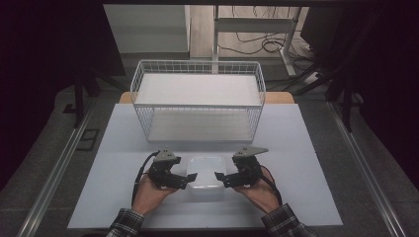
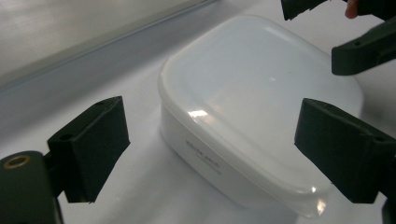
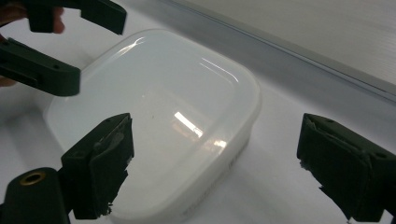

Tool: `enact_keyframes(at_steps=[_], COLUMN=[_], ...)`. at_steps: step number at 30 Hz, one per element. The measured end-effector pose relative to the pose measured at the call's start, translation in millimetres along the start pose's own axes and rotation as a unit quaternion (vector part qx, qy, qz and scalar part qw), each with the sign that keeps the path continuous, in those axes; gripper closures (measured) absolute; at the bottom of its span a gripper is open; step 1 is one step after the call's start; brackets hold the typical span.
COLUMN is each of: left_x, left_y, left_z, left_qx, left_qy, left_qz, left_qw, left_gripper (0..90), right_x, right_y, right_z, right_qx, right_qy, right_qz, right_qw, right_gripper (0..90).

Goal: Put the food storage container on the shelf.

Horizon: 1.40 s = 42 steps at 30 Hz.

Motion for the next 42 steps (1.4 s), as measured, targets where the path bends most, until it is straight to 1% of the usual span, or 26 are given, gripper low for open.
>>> enact_keyframes(at_steps=[1, 2, 3, 4, 5, 7, 8, 9, 10, 12, 15, 16, 17, 18, 19, 20, 21, 24, 25, 26, 27, 28, 29, 30, 38, 42], left_x=[-2.5, -2.5, -4.7, -4.7, -6.2, -6.9, -9.4, -9.4, -12.2, -14.4, -13.7, -13.7, -13.5, -13.6, -14.2, -14.2, -13.5, -12.1, -10.9, -10.9, -10.8, -10.8, -10.4, -9.7, 2.1, 7.8], left_y=[0.8, 0.8, 4.1, 4.1, 10.2, 12.9, 15.7, 15.7, 18.1, 20.4, 19.0, 19.0, 18.2, 17.2, 16.0, 16.0, 14.8, 14.8, 14.6, 14.6, 13.3, 13.3, 14.9, 15.3, 11.0, 6.1], left_z=[4.1, 4.1, 5.4, 5.4, 4.8, 4.1, 1.5, 1.5, -2.3, -7.7, -18.3, -18.3, -21.3, -23.3, -26.2, -26.2, -28.1, -29.6, -30.7, -30.7, -31.8, -31.8, -31.3, -30.7, -34.2, -34.5], left_qx=[-0.021, -0.021, -0.041, -0.041, -0.062, -0.068, -0.07, -0.07, -0.069, -0.06, -0.041, -0.041, -0.038, -0.039, -0.044, -0.044, -0.047, -0.047, -0.055, -0.055, -0.059, -0.059, -0.049, -0.051, -0.02, -0.01], left_qy=[-0.001, -0.001, -0.005, -0.005, -0.01, -0.01, -0.013, -0.013, -0.015, -0.013, -0.002, -0.002, 0.002, 0.002, 0.007, 0.007, 0.013, 0.018, 0.024, 0.024, 0.031, 0.031, 0.034, 0.032, 0.044, 0.048], left_qz=[-0.017, -0.017, -0.023, -0.023, -0.026, -0.024, -0.024, -0.024, -0.034, -0.043, -0.04, -0.04, -0.039, -0.041, -0.056, -0.056, -0.067, -0.077, -0.094, -0.094, -0.101, -0.101, -0.087, -0.092, -0.063, -0.058], left_qw=[0.9996, 0.9996, 0.9989, 0.9989, 0.9977, 0.9973, 0.9972, 0.9972, 0.997, 0.9972, 0.9984, 0.9984, 0.9985, 0.9984, 0.9974, 0.9974, 0.9966, 0.9957, 0.9938, 0.9938, 0.9927, 0.9927, 0.9945, 0.9939, 0.9968, 0.9971], left_gripper=[7.5, 7.6, 7.7, 8.1, 9.5, 12.0, 12.8, 13.8, 15.5, 21.3, 36.6, 43.7, 48.8, 48.8, 55.9, 58.9, 61.8, 68.6, 70.6, 73.4, 77.4, 79.7, 79.7, 80.4, 80.5, 80.5], right_x=[-1.1, -1.1, -3.4, -4.5, -5.4, -6.3, -9.2, -10.8, -12.3, -14.6, -15.1, -15.1, -15.8, -15.8, -16.4, -16.4, -16.3, -15.3, -14.0, -14.0, -13.0, -13.0, -12.5, -12.3, -4.6, 1.2], right_y=[0.3, 0.3, -0.6, -1.2, -1.9, -3.0, -7.1, -9.1, -11.0, -14.4, -16.5, -16.5, -17.0, -17.0, -17.7, -17.7, -17.9, -18.5, -18.7, -18.7, -17.9, -17.9, -16.6, -14.4, -14.1, -14.8], right_z=[5.2, 5.2, 9.2, 10.1, 10.0, 10.0, 9.1, 8.4, 7.3, 3.4, -7.8, -7.8, -13.4, -13.4, -18.3, -18.3, -22.9, -26.0, -28.2, -28.2, -31.6, -31.6, -33.6, -34.0, -35.0, -34.7], right_qx=[0.007, 0.007, 0.021, 0.03, 0.035, 0.043, 0.067, 0.066, 0.063, 0.056, 0.039, 0.039, 0.035, 0.035, 0.037, 0.037, 0.037, 0.031, 0.02, 0.02, 0.011, 0.011, 0.005, 0.001, -0.006, -0.009], right_qy=[-0.006, -0.006, -0.007, -0.007, -0.009, -0.01, -0.014, -0.013, -0.011, -0.011, -0.002, -0.002, 0.003, 0.003, 0.014, 0.014, 0.022, 0.03, 0.037, 0.037, 0.046, 0.046, 0.052, 0.055, 0.071, 0.077], right_qz=[0.002, 0.002, 0.013, 0.021, 0.026, 0.032, 0.044, 0.041, 0.037, 0.034, 0.032, 0.032, 0.041, 0.041, 0.056, 0.056, 0.066, 0.069, 0.069, 0.069, 0.069, 0.069, 0.068, 0.067, 0.051, 0.045], right_qw=[1.0, 1.0, 0.9997, 0.9993, 0.999, 0.9985, 0.9967, 0.9969, 0.9973, 0.9978, 0.9987, 0.9987, 0.9985, 0.9985, 0.9976, 0.9976, 0.9969, 0.9967, 0.9967, 0.9967, 0.9965, 0.9965, 0.9963, 0.9962, 0.9961, 0.996], right_gripper=[9.4, 9.4, 8.8, 8.9, 9.4, 11.7, 15.6, 15.2, 15.8, 20.2, 38.5, 38.5, 46.3, 46.3, 54.3, 54.3, 60.5, 64.6, 67.5, 67.5, 74.2, 74.2, 76.7, 76.8, 76.9, 77.1])
Point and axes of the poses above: each handheld gripper's, and its own axes: z roughly forward along the jaws, x roughly out of its top, y roughly to its right, the point moved 7 cm from there along z, roughly forward along the jaws, and after that the axes turned 15 degrees about x, right-handed, at the moved point
